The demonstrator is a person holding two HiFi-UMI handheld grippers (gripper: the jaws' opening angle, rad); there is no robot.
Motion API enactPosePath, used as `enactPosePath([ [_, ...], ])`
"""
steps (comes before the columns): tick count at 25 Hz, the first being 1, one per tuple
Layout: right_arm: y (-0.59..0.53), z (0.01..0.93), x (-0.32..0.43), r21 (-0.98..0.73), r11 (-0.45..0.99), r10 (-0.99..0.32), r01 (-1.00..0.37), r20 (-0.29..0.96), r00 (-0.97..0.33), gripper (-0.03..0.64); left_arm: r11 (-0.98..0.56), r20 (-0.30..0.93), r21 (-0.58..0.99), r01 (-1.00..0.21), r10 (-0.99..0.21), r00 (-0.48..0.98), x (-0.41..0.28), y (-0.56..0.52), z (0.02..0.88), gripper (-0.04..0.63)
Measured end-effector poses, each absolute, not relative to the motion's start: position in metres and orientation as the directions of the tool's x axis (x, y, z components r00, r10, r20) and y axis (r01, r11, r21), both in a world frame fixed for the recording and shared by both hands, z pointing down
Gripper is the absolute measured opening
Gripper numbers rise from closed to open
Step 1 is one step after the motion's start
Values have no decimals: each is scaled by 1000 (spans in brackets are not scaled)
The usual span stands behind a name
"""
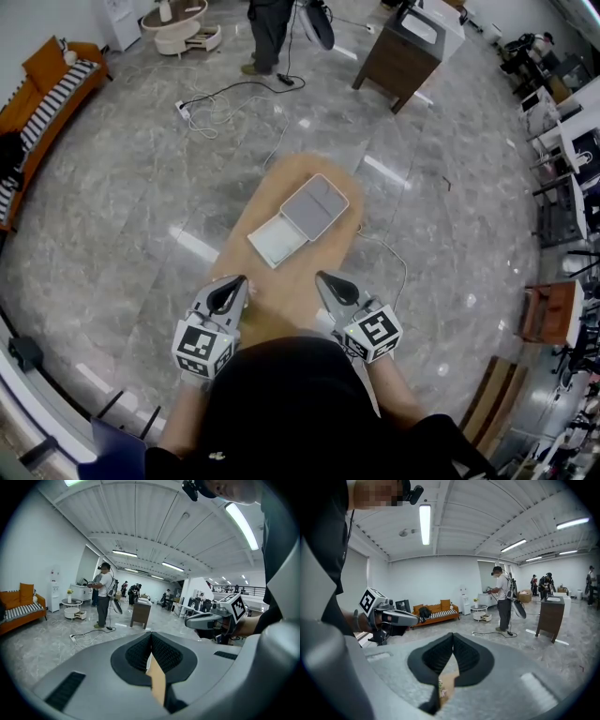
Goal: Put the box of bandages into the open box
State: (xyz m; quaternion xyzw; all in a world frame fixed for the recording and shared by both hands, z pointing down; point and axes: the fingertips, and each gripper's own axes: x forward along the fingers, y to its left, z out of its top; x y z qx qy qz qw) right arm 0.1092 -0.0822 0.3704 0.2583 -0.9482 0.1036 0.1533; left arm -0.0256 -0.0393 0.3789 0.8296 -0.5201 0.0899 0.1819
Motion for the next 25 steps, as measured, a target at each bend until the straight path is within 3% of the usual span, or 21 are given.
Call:
enactPosePath([
  [25, -85, 382, 116, -133, 809, -500, -572, 357, -789, -2, -414, 330, 200, -888, -825, 459, -21, -42, 375, 11],
])
